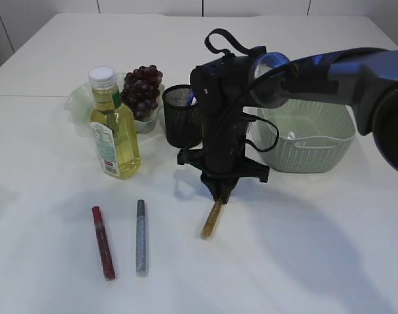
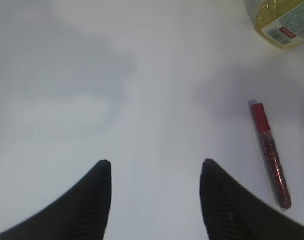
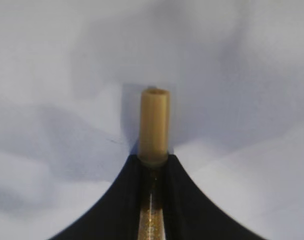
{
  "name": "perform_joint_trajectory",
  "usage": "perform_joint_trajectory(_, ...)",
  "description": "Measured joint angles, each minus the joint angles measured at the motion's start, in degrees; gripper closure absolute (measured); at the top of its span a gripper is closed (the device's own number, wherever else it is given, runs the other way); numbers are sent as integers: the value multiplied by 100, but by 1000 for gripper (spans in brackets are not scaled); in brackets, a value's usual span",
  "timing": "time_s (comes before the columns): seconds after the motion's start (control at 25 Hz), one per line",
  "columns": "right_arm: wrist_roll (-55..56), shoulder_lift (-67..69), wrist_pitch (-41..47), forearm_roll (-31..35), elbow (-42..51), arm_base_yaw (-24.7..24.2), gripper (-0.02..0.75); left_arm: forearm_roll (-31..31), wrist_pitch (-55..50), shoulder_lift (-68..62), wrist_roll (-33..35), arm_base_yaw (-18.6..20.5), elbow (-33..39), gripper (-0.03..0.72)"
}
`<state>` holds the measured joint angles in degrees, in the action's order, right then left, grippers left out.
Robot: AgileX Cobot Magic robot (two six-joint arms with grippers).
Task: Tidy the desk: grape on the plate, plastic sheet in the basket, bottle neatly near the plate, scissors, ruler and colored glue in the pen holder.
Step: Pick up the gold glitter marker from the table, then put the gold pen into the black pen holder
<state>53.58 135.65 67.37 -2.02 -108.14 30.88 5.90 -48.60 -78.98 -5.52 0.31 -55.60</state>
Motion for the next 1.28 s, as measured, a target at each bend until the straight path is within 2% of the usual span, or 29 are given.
perform_joint_trajectory(0.28,-1428,14,49,330,-628,-66,637,0,0,0,0,0,0,273)
perform_joint_trajectory(0.64,-3002,14,267,1242,-2066,-675,638,0,0,0,0,0,0,273)
perform_joint_trajectory(1.0,-5679,14,313,3594,-2502,-1500,638,61,0,0,0,0,0,273)
perform_joint_trajectory(1.28,-8092,37,-109,5337,-2502,-1717,638,61,0,0,0,0,0,273)
